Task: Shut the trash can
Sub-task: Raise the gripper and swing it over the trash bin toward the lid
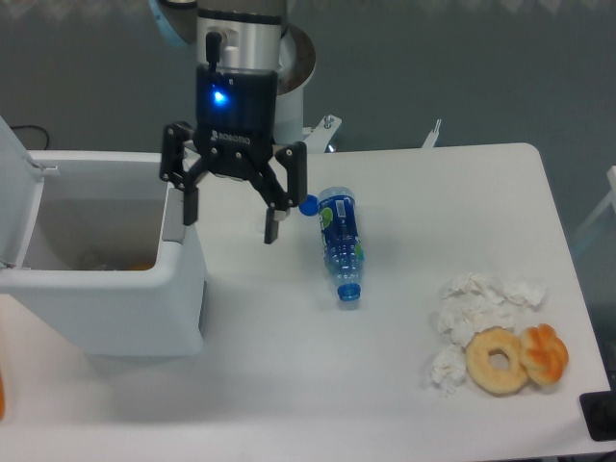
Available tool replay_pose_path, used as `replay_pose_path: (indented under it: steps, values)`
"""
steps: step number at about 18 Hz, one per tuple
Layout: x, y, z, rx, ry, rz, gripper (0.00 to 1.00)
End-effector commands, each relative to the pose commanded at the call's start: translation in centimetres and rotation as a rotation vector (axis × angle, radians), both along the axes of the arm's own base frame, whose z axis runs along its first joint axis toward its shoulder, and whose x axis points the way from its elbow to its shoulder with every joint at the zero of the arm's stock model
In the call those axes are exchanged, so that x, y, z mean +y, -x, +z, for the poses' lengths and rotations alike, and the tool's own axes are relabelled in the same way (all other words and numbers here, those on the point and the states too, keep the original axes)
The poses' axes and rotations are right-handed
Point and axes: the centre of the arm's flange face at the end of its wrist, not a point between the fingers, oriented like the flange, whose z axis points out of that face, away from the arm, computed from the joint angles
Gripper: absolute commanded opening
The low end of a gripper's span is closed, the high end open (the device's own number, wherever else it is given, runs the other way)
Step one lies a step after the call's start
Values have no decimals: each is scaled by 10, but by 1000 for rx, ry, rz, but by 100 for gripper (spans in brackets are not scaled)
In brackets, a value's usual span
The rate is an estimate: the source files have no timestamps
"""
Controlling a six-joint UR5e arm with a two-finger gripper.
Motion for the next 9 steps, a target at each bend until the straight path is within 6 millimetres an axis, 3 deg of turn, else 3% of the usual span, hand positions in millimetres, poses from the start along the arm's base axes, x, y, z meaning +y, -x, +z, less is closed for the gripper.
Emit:
replay_pose_path:
  steps: [2,9]
  values:
    - [3,-23,8,-15,-17,-17,100]
    - [5,-68,39,-135,-114,-48,100]
